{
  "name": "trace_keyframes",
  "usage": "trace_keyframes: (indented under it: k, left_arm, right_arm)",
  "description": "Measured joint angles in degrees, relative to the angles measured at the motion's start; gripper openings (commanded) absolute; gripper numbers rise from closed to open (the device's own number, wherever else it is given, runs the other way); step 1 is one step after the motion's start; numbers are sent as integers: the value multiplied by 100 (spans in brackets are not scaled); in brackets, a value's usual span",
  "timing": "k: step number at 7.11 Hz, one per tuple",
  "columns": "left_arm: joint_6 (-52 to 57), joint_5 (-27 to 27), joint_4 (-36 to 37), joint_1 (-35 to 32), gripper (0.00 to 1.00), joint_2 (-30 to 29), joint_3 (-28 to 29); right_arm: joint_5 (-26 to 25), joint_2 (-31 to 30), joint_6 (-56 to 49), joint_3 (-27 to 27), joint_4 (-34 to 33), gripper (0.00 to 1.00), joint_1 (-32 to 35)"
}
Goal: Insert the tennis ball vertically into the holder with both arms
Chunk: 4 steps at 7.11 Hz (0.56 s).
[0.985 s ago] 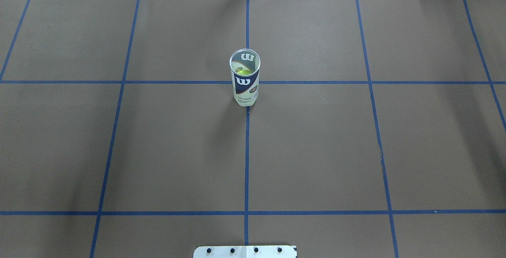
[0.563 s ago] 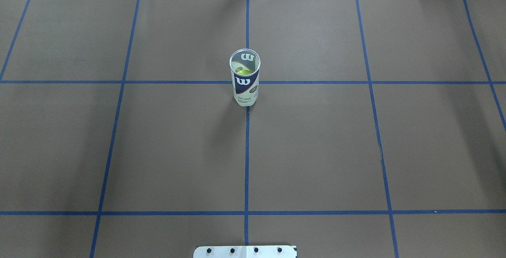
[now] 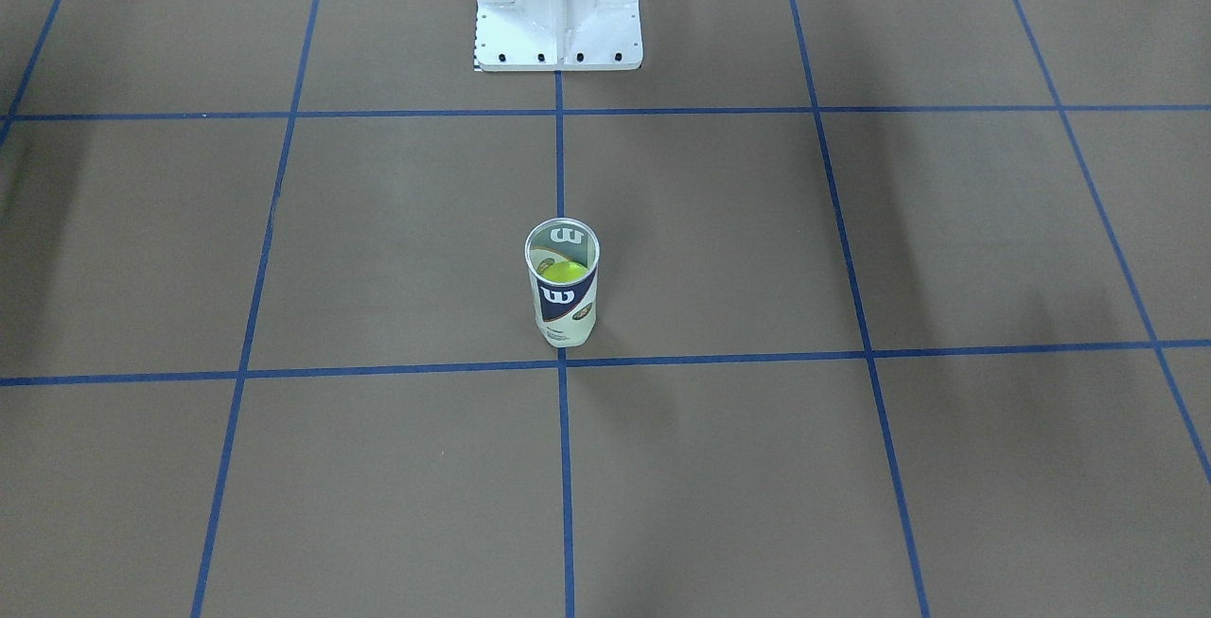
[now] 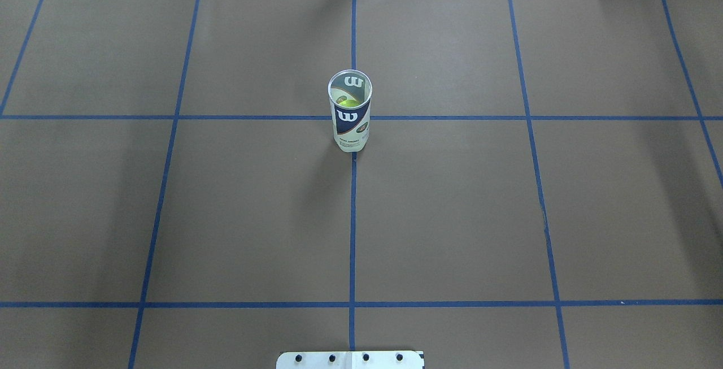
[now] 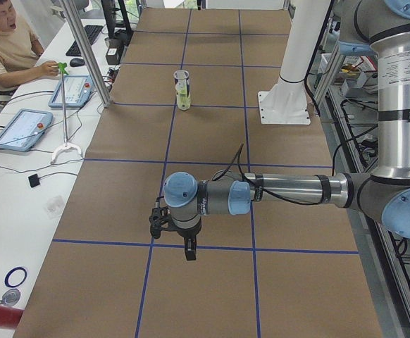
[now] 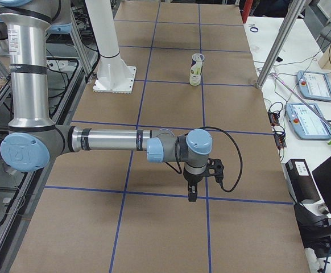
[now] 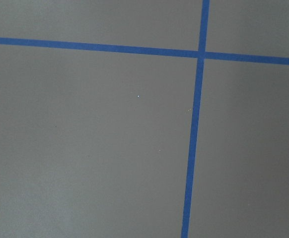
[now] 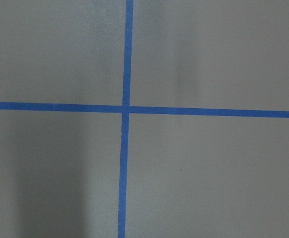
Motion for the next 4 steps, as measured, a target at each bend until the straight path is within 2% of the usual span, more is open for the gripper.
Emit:
trace_keyframes:
  k: [4]
  left_arm:
    - [-8, 18, 11, 1, 100, 3, 10]
  right_arm:
    - [-62, -313, -74, -16, 5, 100, 0]
